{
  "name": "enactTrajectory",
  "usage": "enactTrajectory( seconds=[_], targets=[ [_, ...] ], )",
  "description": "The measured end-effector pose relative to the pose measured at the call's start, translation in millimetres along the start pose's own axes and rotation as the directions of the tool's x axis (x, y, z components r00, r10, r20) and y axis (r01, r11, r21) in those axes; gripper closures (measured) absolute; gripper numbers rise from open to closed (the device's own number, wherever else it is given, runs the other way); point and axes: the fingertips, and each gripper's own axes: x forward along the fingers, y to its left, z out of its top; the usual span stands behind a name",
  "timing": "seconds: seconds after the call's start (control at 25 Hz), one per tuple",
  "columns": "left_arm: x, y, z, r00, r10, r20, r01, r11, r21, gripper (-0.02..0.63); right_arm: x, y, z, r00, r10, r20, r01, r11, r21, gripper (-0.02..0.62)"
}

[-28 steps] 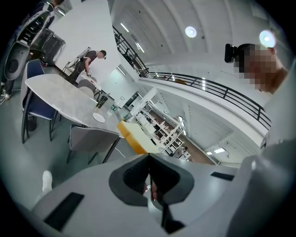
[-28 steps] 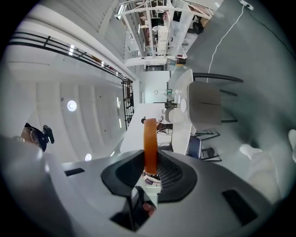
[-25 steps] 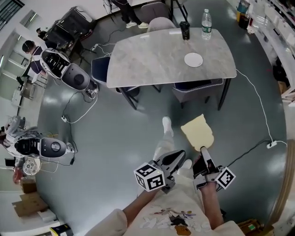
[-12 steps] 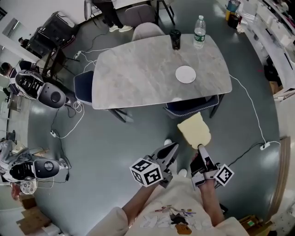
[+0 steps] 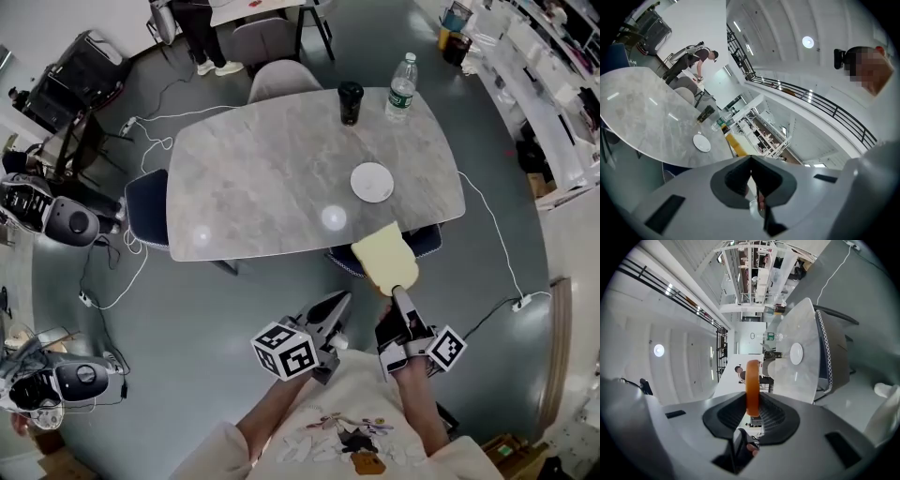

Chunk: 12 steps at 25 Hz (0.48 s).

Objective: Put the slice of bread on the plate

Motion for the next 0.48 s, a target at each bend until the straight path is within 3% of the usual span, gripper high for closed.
enactTrajectory(
  seconds=[0.24,0.48],
  targets=[
    [17.5,13.6,11.4,0.998,-0.040,-0.042,0.039,0.999,-0.014,0.609,26.4,0.3,3.6,1.000,-0.025,0.006,0.026,0.999,-0.029,0.509],
    [27.6,21.5,16.1,0.999,-0.029,-0.045,0.027,0.999,-0.047,0.609,49.6,2.5,13.8,0.999,-0.033,0.015,0.033,0.999,-0.020,0.509]
  ],
)
